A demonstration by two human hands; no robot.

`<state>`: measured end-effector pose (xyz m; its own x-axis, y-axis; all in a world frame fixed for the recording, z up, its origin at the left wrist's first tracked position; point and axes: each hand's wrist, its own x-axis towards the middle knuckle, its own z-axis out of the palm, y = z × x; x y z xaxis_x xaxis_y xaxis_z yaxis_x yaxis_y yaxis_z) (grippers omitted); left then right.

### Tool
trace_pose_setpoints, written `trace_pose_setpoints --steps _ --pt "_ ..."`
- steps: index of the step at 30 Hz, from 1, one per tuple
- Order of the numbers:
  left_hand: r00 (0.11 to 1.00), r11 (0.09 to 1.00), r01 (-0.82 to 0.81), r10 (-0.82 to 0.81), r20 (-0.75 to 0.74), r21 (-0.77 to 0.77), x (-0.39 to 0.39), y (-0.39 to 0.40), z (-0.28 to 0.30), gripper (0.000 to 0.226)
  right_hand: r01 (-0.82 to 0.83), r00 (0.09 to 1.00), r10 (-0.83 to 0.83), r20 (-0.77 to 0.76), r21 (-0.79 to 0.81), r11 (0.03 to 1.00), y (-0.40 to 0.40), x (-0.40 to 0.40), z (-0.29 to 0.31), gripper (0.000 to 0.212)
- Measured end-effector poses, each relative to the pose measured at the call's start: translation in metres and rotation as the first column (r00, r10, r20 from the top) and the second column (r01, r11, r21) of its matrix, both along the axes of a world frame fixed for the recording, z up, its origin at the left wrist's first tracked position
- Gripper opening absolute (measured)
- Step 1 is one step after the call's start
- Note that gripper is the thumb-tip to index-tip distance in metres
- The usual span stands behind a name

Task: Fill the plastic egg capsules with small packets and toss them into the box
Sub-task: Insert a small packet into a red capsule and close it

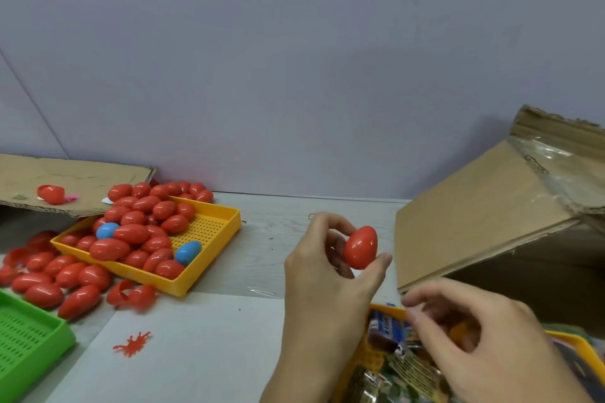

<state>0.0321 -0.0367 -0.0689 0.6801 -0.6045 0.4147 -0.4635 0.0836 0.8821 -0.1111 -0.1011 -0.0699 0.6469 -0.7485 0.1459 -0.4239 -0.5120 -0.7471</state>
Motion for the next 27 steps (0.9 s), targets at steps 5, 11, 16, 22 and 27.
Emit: trace_pose_setpoints --steps 5,11,16,22,27 --pt "0.963 0.995 0.066 -0.081 0.258 0.070 -0.007 -0.002 -0.002 0.037 0.047 0.909 -0.147 0.391 0.254 0.966 -0.001 0.005 0.002 0.038" --pt "0.868 0.978 0.179 -0.207 0.451 0.104 -0.020 -0.006 0.000 0.037 0.039 0.787 -0.263 0.558 0.380 0.924 -0.007 0.007 -0.001 0.039" --pt "0.866 0.950 0.300 -0.311 0.391 0.091 -0.028 -0.006 0.001 0.033 0.042 0.697 -0.328 0.638 0.419 0.907 -0.015 0.002 -0.006 0.036" --pt "0.892 0.953 0.300 -0.297 0.342 0.045 -0.026 -0.006 0.003 0.029 -0.040 0.692 -0.300 0.656 0.449 0.893 -0.014 0.005 -0.009 0.047" --pt "0.932 0.966 0.256 -0.239 0.273 -0.028 -0.025 -0.006 0.004 0.027 -0.114 0.676 -0.279 0.682 0.471 0.874 -0.011 0.010 -0.009 0.065"
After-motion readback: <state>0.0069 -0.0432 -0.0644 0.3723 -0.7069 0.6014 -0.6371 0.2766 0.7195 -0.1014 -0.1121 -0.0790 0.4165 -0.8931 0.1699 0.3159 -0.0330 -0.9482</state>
